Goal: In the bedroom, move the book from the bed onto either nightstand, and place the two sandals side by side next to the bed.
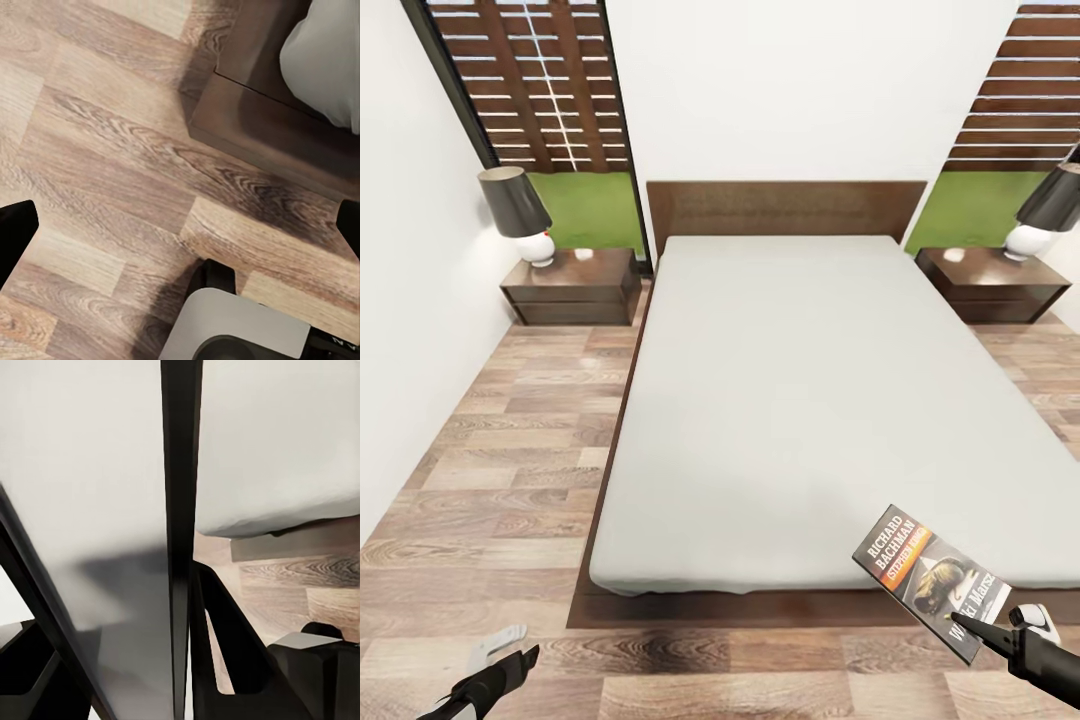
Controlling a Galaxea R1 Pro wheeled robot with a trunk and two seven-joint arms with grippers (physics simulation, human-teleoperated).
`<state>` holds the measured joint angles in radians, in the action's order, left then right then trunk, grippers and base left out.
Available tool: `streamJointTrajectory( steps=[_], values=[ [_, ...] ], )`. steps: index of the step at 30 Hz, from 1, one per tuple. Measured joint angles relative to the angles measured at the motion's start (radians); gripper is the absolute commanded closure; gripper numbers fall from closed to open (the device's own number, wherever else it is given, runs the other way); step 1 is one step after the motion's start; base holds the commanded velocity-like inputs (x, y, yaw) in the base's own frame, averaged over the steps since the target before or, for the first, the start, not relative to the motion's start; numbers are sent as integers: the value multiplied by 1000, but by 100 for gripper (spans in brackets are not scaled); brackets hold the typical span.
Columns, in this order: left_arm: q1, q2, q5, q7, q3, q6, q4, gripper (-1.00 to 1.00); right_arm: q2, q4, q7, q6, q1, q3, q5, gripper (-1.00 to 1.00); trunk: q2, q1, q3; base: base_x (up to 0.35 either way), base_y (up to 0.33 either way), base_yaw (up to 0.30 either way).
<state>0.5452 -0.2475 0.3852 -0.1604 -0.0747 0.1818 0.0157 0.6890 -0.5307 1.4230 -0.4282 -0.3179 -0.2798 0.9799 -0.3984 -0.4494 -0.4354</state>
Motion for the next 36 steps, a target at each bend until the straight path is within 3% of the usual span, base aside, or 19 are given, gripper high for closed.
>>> streamJointTrajectory(
  steps=[36],
  values=[
    [-1,0,0,0,0,0,0,-100,0,0,0,0,0,0,0,100,0,0,59,0,0,0]
  ],
)
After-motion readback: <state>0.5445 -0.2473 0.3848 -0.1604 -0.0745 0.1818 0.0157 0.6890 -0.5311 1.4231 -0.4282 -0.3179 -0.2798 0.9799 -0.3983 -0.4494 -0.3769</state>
